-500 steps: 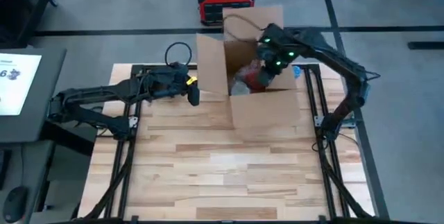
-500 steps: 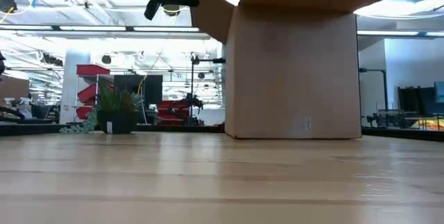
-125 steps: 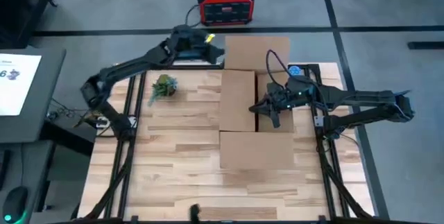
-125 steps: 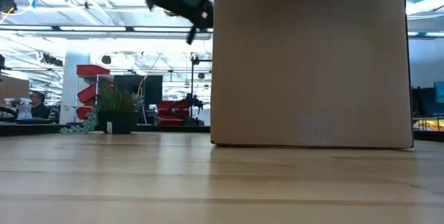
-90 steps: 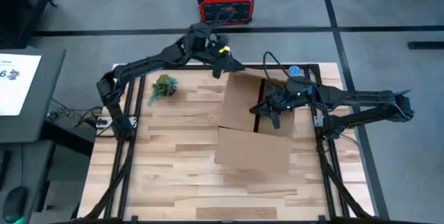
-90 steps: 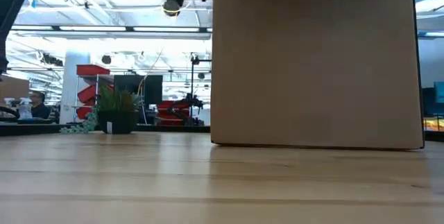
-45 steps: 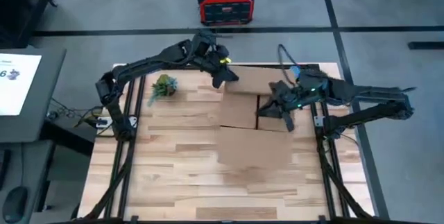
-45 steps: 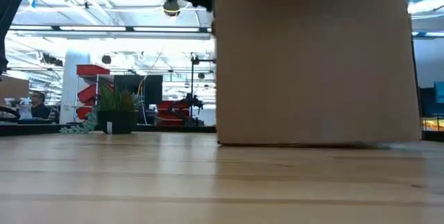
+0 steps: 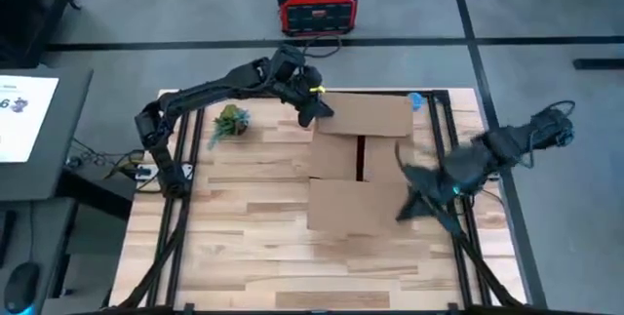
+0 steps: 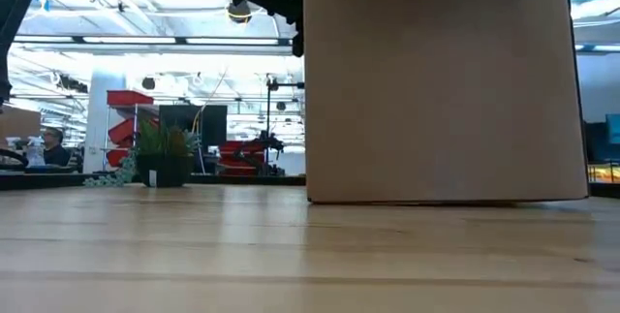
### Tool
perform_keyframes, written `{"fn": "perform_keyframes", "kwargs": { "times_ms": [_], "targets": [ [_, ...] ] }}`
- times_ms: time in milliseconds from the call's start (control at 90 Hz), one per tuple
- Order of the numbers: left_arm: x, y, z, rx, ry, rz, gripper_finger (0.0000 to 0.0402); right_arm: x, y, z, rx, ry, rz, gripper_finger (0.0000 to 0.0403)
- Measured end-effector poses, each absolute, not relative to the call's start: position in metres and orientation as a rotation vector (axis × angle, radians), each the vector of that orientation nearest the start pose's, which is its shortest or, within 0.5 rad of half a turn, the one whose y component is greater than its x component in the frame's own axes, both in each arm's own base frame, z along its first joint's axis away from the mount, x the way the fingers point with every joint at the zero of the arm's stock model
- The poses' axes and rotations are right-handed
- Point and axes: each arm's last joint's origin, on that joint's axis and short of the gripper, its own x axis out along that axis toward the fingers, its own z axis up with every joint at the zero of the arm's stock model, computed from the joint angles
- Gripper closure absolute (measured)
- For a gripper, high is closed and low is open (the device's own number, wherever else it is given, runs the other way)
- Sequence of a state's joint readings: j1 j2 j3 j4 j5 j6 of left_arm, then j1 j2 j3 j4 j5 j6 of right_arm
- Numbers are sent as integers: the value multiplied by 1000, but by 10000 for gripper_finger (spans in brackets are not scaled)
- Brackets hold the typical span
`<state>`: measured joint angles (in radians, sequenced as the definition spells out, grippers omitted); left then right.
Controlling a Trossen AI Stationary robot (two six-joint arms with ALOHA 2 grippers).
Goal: Wrap mug
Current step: Close the cardboard box
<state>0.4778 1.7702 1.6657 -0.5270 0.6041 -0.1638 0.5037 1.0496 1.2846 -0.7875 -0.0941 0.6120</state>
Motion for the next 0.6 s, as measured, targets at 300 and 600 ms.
{"fn": "perform_keyframes", "kwargs": {
  "times_ms": [300,600],
  "targets": [
    [361,165,342,-481,557,-82,402,121,133,348,682,974,-108,403],
    [364,157,341,-484,570,-100,402,160,142,332,711,607,-23,403]
  ]
}}
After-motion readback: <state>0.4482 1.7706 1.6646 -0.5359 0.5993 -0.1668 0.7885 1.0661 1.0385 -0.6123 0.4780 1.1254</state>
